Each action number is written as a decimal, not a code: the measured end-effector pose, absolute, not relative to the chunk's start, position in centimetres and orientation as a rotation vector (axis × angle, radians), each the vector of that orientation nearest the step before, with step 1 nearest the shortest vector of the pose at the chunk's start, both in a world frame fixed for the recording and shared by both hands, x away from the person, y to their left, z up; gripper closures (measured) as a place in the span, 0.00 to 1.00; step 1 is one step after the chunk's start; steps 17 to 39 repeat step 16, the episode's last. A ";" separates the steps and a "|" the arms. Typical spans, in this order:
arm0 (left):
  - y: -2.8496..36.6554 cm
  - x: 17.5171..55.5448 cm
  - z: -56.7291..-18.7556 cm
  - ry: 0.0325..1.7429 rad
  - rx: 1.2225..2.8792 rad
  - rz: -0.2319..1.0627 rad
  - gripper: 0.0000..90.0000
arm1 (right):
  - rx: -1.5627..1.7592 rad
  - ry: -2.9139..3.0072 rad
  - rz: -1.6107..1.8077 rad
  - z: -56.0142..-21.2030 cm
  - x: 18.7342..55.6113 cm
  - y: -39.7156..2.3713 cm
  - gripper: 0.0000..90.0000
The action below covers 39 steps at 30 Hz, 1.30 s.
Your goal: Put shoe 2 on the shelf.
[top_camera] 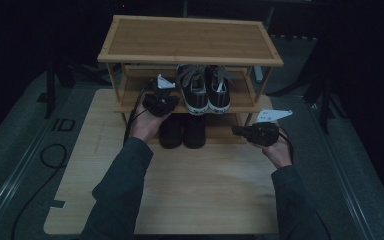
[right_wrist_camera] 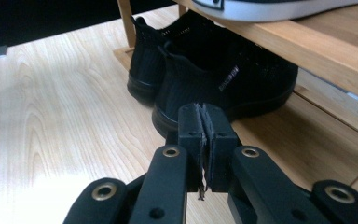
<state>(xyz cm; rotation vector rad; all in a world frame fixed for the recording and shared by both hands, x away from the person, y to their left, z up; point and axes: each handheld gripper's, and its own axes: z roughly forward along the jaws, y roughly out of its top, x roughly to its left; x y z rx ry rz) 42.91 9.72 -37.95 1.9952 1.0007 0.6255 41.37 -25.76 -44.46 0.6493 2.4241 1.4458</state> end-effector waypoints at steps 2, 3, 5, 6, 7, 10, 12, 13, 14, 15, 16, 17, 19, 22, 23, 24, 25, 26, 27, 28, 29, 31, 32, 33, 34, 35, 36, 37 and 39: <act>10.0 42.7 -37.9 0.998 1.986 0.621 0.92 | 0.655 2.426 1.442 -44.5 41.4 -25.7 0.97; 10.2 42.6 -37.9 0.996 1.986 0.615 0.91 | 0.657 2.425 1.437 -44.6 41.4 -25.7 0.97; 10.5 42.5 -37.9 0.988 1.993 0.614 0.90 | 0.661 2.428 1.429 -44.6 41.3 -25.7 0.96; 10.6 42.3 -38.0 0.986 1.992 0.615 0.89 | 0.660 2.429 1.425 -44.6 41.3 -25.7 0.96; 10.8 42.2 -38.0 0.983 1.995 0.615 0.89 | 0.662 2.432 1.419 -44.6 41.3 -25.6 0.96; 11.1 41.8 -38.0 0.967 1.997 0.612 0.88 | 0.669 2.435 1.405 -44.7 41.3 -25.6 0.95; 11.4 41.5 -38.0 0.964 1.998 0.612 0.87 | 0.671 2.440 1.400 -44.8 41.3 -25.6 0.95; 11.4 41.5 -38.0 0.964 1.998 0.612 0.87 | 0.671 2.440 1.400 -44.8 41.3 -25.6 0.95; 11.8 41.2 -38.1 0.961 1.975 0.615 0.87 | 0.671 2.444 1.399 -44.8 41.3 -25.6 0.94; 12.0 41.1 -38.2 0.962 1.966 0.607 0.86 | 0.677 2.452 1.387 -45.0 41.3 -25.5 0.94; 12.2 41.0 -38.3 0.961 1.982 0.609 0.85 | 0.680 2.457 1.383 -45.1 41.3 -25.5 0.94; 12.2 41.0 -38.3 0.961 1.982 0.609 0.85 | 0.680 2.457 1.383 -45.1 41.3 -25.5 0.94; 12.2 41.0 -38.3 0.961 1.982 0.609 0.85 | 0.680 2.457 1.383 -45.1 41.3 -25.5 0.94; 12.2 41.0 -38.3 0.961 1.982 0.609 0.85 | 0.680 2.457 1.383 -45.1 41.3 -25.5 0.94; 12.2 41.0 -38.3 0.961 1.982 0.609 0.85 | 0.680 2.457 1.383 -45.1 41.3 -25.5 0.94; 12.2 41.0 -38.3 0.961 1.982 0.609 0.85 | 0.680 2.457 1.383 -45.1 41.3 -25.5 0.94; 12.2 41.0 -38.3 0.961 1.982 0.609 0.85 | 0.680 2.457 1.383 -45.1 41.3 -25.5 0.94; 12.2 41.0 -38.3 0.961 1.982 0.609 0.85 | 0.680 2.457 1.383 -45.1 41.3 -25.5 0.94; 12.2 41.0 -38.3 0.961 1.982 0.609 0.85 | 0.680 2.457 1.383 -45.1 41.3 -25.5 0.94; 12.2 41.0 -38.3 0.961 1.982 0.609 0.85 | 0.680 2.457 1.383 -45.1 41.3 -25.5 0.94; 12.2 41.0 -38.3 0.961 1.982 0.609 0.85 | 0.680 2.457 1.383 -45.1 41.3 -25.5 0.94; 12.2 41.0 -38.3 0.961 1.982 0.609 0.85 | 0.680 2.457 1.383 -45.1 41.3 -25.5 0.94; 12.2 41.0 -38.3 0.961 1.982 0.609 0.85 | 0.680 2.457 1.383 -45.1 41.3 -25.5 0.94; 12.2 41.0 -38.3 0.961 1.982 0.609 0.85 | 0.680 2.457 1.383 -45.1 41.3 -25.5 0.94; 12.2 41.0 -38.3 0.961 1.982 0.609 0.85 | 0.680 2.457 1.383 -45.1 41.3 -25.5 0.94; 12.2 41.0 -38.3 0.961 1.982 0.609 0.85 | 0.680 2.457 1.383 -45.1 41.3 -25.5 0.94; 12.2 41.0 -38.3 0.961 1.982 0.609 0.85 | 0.680 2.457 1.383 -45.1 41.3 -25.5 0.94; 12.2 41.0 -38.3 0.961 1.982 0.609 0.85 | 0.680 2.457 1.383 -45.1 41.3 -25.5 0.94; 12.2 41.0 -38.3 0.961 1.982 0.609 0.85 | 0.680 2.457 1.383 -45.1 41.3 -25.5 0.94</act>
